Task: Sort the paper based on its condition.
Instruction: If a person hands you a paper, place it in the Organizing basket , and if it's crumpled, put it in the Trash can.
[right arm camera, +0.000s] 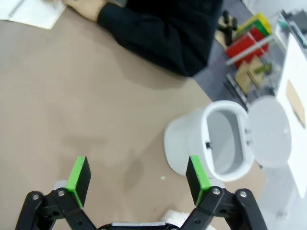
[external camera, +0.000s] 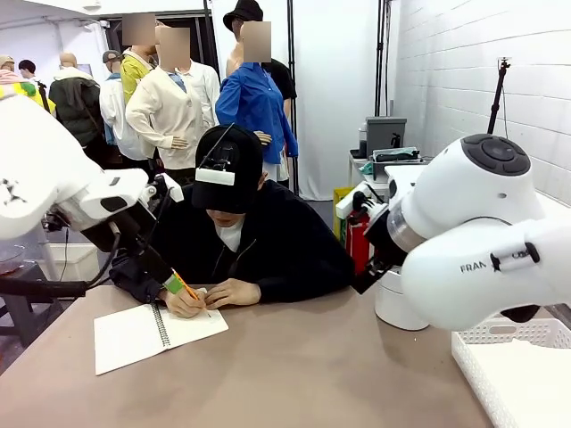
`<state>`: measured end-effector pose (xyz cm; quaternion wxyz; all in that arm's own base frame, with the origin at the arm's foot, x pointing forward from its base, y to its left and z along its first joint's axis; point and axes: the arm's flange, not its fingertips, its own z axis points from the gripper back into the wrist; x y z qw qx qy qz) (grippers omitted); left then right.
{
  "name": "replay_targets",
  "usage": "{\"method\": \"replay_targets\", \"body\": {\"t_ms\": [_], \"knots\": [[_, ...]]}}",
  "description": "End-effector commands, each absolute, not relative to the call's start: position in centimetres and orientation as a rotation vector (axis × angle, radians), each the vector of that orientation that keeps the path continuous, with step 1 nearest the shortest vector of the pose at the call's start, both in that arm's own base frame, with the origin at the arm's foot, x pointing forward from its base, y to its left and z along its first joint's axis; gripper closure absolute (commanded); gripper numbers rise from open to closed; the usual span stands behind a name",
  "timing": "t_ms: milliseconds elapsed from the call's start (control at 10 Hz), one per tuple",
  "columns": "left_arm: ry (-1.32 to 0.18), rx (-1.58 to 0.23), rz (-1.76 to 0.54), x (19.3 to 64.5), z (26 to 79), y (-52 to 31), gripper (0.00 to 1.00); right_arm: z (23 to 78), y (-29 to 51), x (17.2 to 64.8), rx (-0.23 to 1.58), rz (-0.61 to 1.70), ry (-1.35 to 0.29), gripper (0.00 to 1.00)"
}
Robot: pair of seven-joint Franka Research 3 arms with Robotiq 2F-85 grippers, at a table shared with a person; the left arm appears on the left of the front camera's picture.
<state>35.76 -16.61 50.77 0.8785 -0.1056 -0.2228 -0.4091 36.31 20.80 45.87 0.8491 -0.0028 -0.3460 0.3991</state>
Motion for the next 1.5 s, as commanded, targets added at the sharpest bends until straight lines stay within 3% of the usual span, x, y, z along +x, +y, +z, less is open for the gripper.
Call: {"method": "replay_targets", "body": {"t_ms": [0, 400, 700, 1100, 1400], "knots": [[-0.459, -0.336, -0.911, 35.2, 52.1, -15.8, 0.00, 47.9, 20.3, 36.7, 0.113, 0.899, -0.738, 0.00], [-0.474, -0.397, -1.045, 33.5, 56.5, -14.8, 0.00, 52.3, 21.6, 35.9, 0.278, 0.930, -0.710, 0.00], [-0.513, -0.400, -1.107, 33.2, 59.0, -12.0, 0.00, 56.5, 21.3, 35.3, 0.247, 0.953, -0.708, 0.00], [-0.609, -0.213, -1.018, 32.3, 62.2, -9.5, 0.00, 60.5, 19.8, 34.2, 0.150, 0.929, -0.838, 0.00], [-0.638, -0.078, -0.944, 31.6, 64.8, -8.0, 0.00, 63.0, 18.7, 34.2, 0.166, 0.915, -0.830, 0.00]]}}
